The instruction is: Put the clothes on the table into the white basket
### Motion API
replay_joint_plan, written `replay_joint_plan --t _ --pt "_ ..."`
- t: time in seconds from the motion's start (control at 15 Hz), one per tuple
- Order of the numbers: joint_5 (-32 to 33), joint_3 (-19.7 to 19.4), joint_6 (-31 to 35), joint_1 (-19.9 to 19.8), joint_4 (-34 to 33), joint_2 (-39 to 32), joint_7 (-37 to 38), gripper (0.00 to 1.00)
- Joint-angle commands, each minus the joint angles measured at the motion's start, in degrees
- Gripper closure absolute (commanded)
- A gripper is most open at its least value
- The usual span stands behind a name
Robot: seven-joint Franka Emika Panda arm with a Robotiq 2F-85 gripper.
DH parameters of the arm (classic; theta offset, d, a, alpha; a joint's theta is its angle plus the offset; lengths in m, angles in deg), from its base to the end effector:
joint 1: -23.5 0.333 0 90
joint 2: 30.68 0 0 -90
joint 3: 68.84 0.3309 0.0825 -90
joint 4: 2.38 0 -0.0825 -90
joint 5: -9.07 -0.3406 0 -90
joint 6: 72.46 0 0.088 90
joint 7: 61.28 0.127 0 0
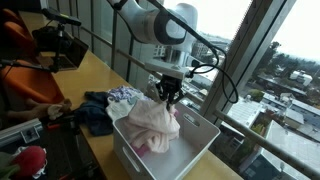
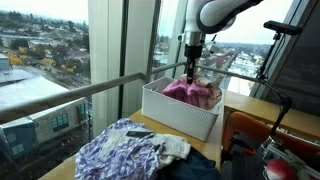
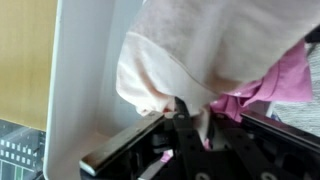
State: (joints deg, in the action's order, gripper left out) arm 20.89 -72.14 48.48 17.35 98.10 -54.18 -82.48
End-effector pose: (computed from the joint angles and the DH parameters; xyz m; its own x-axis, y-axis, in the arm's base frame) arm 0.6081 -0.1110 0.3519 0.9443 0.3026 -0.1291 0.3207 -0.9342 0.1562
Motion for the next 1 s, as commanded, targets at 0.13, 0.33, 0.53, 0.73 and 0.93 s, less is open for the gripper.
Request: replay_joint_plan --t 0.13,0.33,0.53,0.73,0.93 --pt "0.6 0.6 0.3 0.2 0.5 4.5 -0.9 0.36" --pt "0.0 2.3 1.1 1.9 2.0 9.6 -1.0 0.15" --pt "-0.2 5.0 2.5 4.9 3.5 11.6 0.0 0.0" --pt "-0.1 8.0 4.3 8.9 5.5 10.8 2.0 0.0" --pt "-0.2 10.7 7.8 12.6 8.6 8.6 4.5 0.0"
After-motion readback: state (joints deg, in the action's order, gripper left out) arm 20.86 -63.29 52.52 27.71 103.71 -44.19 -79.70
